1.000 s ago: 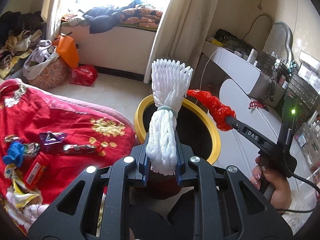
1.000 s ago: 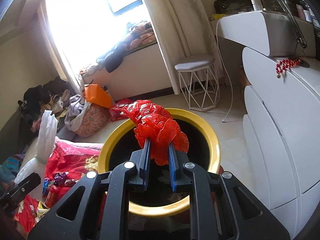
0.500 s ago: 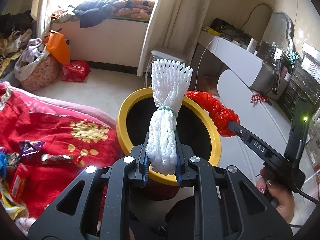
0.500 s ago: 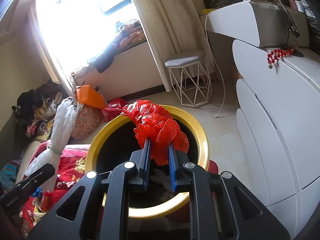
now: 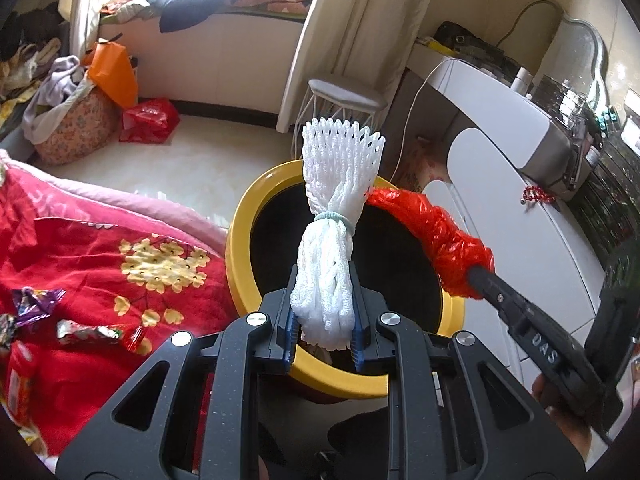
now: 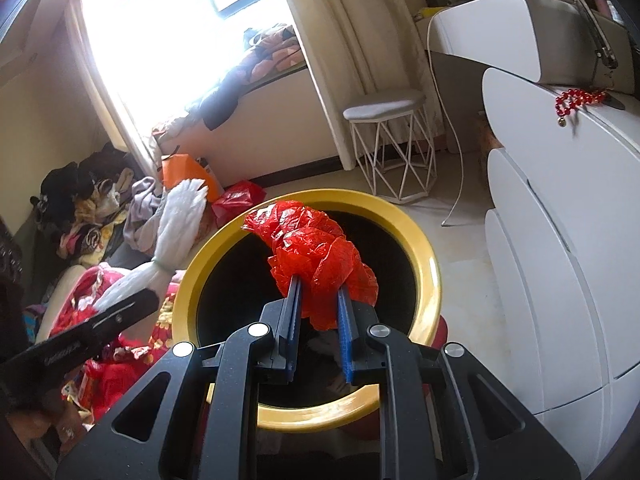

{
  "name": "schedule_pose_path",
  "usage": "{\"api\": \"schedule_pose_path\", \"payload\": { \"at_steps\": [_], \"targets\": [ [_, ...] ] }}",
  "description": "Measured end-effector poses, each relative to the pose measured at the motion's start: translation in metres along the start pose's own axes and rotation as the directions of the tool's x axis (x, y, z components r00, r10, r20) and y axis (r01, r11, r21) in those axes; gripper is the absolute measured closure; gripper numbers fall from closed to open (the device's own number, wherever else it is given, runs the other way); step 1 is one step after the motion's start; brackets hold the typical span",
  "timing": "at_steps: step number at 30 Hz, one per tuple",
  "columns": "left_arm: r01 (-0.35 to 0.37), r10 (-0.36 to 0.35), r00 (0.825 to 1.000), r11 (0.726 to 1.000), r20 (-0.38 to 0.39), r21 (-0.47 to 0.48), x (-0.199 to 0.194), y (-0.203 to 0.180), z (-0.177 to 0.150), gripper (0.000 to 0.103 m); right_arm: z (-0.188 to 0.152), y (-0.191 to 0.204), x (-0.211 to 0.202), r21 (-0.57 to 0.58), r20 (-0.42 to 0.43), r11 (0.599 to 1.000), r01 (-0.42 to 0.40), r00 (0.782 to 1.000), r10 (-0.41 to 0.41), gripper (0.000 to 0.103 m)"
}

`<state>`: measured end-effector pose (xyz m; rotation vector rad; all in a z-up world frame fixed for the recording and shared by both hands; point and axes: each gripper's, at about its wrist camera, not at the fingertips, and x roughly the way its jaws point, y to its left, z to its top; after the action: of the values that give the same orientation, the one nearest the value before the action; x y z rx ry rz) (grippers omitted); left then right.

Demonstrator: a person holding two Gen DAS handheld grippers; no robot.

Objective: Collect trash
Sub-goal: 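Carry the foam net and red bag over the yellow bin and release both, then move both open tools back toward the candy wrappers on the bedspread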

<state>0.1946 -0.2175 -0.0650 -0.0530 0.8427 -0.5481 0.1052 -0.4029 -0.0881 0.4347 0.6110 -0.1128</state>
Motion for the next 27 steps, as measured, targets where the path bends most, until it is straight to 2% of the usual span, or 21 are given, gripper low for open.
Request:
{"api": "schedule_pose_path", "payload": {
  "at_steps": [2, 3, 4, 5, 8, 9, 11, 14, 20, 27],
  "targets": [
    [0.009, -0.009, 1.0, 1.0, 0.001, -0.007, 0.003, 0.002, 0.002, 0.087, -0.001, 0.001, 0.004, -0.006, -0.007, 1.0, 0.001, 1.0, -0.001, 0.078],
    [0.012, -0.012, 1.0, 1.0, 0.014, -0.011, 0.004, 0.003, 0.004, 0.075, -0.001, -0.001, 0.005, -0.001, -0.007, 1.0, 0.005, 1.0, -0.005, 0.061],
    [0.014, -0.013, 1.0, 1.0, 0.022, -0.014, 0.004, 0.003, 0.005, 0.064, -0.001, -0.001, 0.005, 0.005, -0.004, 1.0, 0.005, 1.0, -0.005, 0.049],
    [0.015, -0.014, 0.999, 1.0, 0.038, -0.02, 0.003, 0.004, 0.006, 0.044, -0.001, -0.003, 0.005, 0.015, 0.001, 1.0, 0.008, 1.0, -0.008, 0.048],
    [0.022, -0.02, 0.998, 0.999, 0.065, -0.026, -0.003, 0.007, 0.005, 0.035, 0.0, -0.007, 0.003, 0.03, 0.011, 0.999, 0.021, 1.0, -0.022, 0.046],
    [0.015, -0.013, 0.997, 1.0, 0.071, -0.027, -0.005, 0.007, 0.006, 0.026, 0.0, -0.009, 0.002, 0.041, 0.016, 0.999, 0.027, 0.999, -0.028, 0.043],
    [0.002, 0.001, 0.996, 1.0, 0.094, -0.031, -0.013, 0.009, 0.004, 0.018, 0.0, -0.013, 0.002, 0.059, 0.023, 0.998, 0.038, 0.999, -0.04, 0.039],
    [-0.024, 0.029, 0.991, 0.999, 0.132, -0.044, -0.027, 0.013, 0.0, 0.011, 0.0, -0.017, 0.001, 0.077, 0.023, 0.996, 0.041, 0.999, -0.043, 0.036],
    [-0.064, 0.078, 0.979, 0.995, 0.187, -0.079, -0.053, 0.022, -0.011, 0.011, -0.001, -0.009, -0.005, 0.051, 0.049, 0.997, 0.05, 0.997, -0.053, 0.032],
    [-0.101, 0.119, 0.966, 0.991, 0.229, -0.092, -0.08, 0.026, -0.021, 0.011, -0.004, 0.006, -0.009, 0.003, 0.056, 1.0, 0.026, 0.998, -0.026, 0.029]
  ]
}}
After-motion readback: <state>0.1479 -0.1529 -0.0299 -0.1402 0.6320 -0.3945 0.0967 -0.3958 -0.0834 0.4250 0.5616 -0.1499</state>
